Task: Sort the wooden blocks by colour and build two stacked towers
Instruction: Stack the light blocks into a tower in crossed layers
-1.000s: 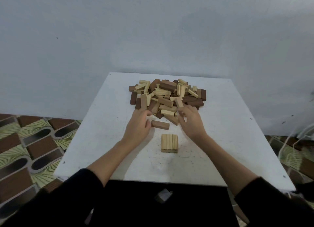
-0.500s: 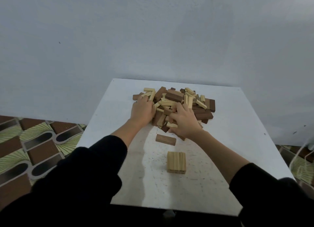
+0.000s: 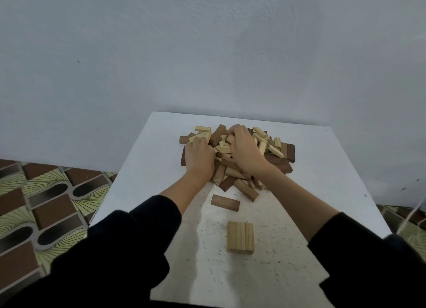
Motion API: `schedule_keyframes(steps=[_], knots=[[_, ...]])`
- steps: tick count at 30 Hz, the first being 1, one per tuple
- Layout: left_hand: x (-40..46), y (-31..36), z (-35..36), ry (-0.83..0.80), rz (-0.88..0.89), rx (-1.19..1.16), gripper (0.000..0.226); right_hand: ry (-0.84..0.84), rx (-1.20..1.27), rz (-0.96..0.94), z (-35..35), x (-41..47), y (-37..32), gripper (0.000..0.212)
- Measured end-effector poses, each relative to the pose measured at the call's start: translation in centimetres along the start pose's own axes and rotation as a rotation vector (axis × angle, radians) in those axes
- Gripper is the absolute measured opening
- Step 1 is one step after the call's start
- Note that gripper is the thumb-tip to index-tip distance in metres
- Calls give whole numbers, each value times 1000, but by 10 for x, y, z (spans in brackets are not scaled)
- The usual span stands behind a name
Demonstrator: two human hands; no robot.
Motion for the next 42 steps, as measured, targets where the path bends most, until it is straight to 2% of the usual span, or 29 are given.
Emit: schedule_keyframes(steps=[2, 9, 13, 16, 18, 21, 24, 27, 36, 39, 42], knots=[[-1, 1, 1, 13, -15, -20, 23, -26, -99, -13, 5, 24, -5, 36], [-2, 2, 7, 60, -6, -52, 29, -205, -543, -165, 34, 61, -29, 40], [0, -4, 13, 108, -48, -124, 29, -185, -734, -222, 47, 69, -35, 40], [-1, -9, 15, 188, -119, -305, 35, -164, -768, -275, 51, 71, -37, 38], [-2, -12, 14, 267, -168, -466, 32, -134, -762, -305, 54, 72, -39, 35], [-6, -21, 13, 365, -251, -693, 14, -114, -741, -320, 56, 75, -41, 35], [-14, -30, 18, 379, -311, -871, 21, -129, -752, -338, 55, 74, -42, 35], [-24, -39, 22, 442, -340, -1040, 14, -143, -779, -353, 52, 72, -43, 40], [-52, -51, 26, 554, -342, -1184, 9, -100, -800, -443, 52, 63, -48, 32], [-65, -56, 30, 583, -343, -1256, 21, -112, -521, -288, 40, 47, -57, 22], [-80, -62, 33, 569, -356, -1310, 24, -311, -183, -50, 31, 20, -60, 15]])
Point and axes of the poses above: each hand's wrist, its own x-axis towards the middle knuckle, its own z-axis out of the palm, y = z × x, the point moved 2 cm from there along x, towards the middle knuckle, and after that the axes turned 14 degrees about z, right-handed, at the moved point
